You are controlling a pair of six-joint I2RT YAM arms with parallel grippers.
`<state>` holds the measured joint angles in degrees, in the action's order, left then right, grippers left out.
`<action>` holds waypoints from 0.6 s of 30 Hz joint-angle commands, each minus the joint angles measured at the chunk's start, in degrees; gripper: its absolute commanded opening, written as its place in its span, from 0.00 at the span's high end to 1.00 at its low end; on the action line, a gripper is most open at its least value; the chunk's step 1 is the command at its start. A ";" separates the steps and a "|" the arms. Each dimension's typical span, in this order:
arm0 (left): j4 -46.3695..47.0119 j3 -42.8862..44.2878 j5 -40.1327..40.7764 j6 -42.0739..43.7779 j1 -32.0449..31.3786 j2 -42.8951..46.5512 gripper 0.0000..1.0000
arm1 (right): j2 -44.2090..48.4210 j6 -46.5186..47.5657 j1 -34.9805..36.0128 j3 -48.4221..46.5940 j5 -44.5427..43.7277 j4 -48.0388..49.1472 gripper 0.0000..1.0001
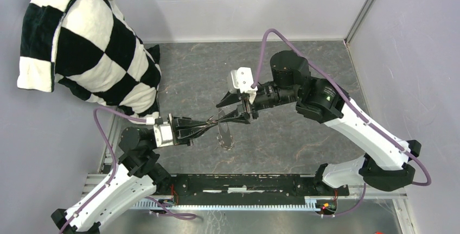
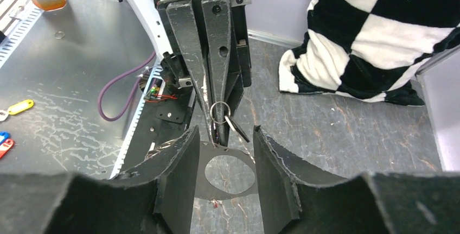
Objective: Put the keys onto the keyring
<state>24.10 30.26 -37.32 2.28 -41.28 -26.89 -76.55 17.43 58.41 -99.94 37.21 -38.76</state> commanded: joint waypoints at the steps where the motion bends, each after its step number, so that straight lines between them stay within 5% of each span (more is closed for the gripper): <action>1: 2.70 2.84 1.42 -1.89 -0.03 -0.31 0.98 | -0.63 -0.54 0.23 -1.07 2.70 -1.21 0.54; 18: 3.62 3.17 1.55 -2.02 -0.03 -0.53 0.98 | -1.93 -1.61 0.28 1.84 1.81 0.77 0.61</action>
<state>24.14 30.72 -36.47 2.28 -41.28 -27.38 -78.61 16.73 58.41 -98.76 38.96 -39.86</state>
